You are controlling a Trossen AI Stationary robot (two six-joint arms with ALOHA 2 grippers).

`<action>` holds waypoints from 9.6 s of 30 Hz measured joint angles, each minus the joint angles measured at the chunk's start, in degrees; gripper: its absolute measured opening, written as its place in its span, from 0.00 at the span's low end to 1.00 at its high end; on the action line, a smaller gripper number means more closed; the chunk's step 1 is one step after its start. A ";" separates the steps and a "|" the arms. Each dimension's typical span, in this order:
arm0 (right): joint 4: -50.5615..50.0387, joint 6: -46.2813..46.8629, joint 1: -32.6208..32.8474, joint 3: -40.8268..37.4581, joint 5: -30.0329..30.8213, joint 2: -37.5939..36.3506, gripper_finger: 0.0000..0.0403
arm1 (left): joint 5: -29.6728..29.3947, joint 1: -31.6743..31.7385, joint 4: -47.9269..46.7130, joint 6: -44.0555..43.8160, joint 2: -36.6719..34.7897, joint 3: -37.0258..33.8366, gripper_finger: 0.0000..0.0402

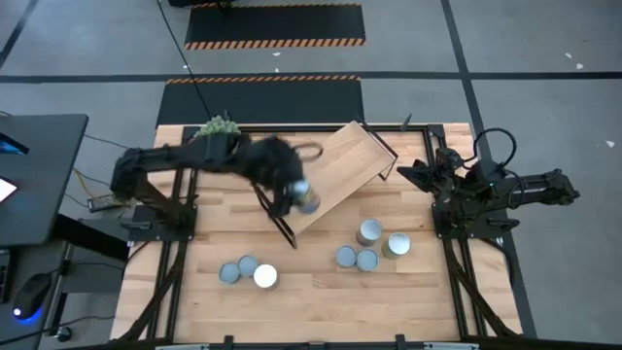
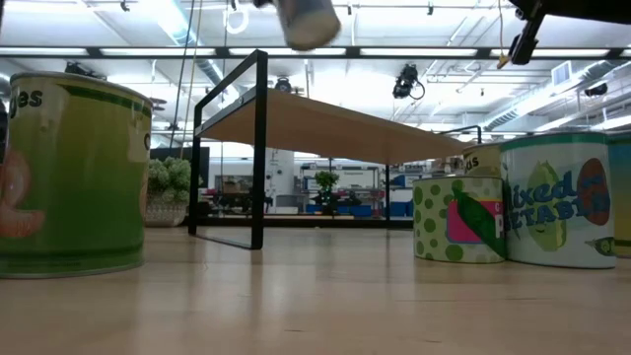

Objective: Pick and place cans onto a shelf
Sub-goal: Put the canned peaches on the shelf

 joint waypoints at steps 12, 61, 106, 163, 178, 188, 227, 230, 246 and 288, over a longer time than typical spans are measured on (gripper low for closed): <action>-0.03 0.50 -3.48 0.00 7.65 2.61 0.04 | 7.82 19.32 2.86 25.01 18.10 14.80 0.79; 0.46 1.50 -5.72 0.00 5.15 2.61 0.04 | -3.46 15.18 -7.67 28.27 30.08 27.84 0.99; 0.87 1.10 -5.72 0.02 3.87 2.59 0.04 | 6.87 17.90 -21.61 12.82 27.92 29.12 0.90; 1.51 -1.12 -5.72 0.07 4.18 5.44 0.03 | 5.57 18.83 2.88 32.73 31.82 29.12 0.86; -29.87 -13.93 -5.78 14.73 10.37 18.89 0.04 | -1.74 19.33 3.02 26.69 31.82 29.14 0.86; -41.29 -34.43 -6.27 24.37 19.53 30.59 0.28 | -4.80 19.29 3.76 26.40 31.82 29.19 0.86; -24.62 -43.33 -16.29 24.76 31.76 48.77 0.82 | -5.34 22.33 12.19 22.40 31.76 29.19 0.86; -23.88 -42.88 -17.02 24.76 31.63 49.06 0.82 | -5.33 23.07 12.24 22.13 31.77 29.19 0.86; -21.75 -44.85 -17.67 24.76 28.57 46.12 0.82 | 4.88 23.77 11.77 22.08 31.78 29.19 0.86; -27.56 -45.88 -27.77 24.76 20.72 41.41 0.79 | -3.95 25.24 16.73 20.19 34.71 29.19 0.86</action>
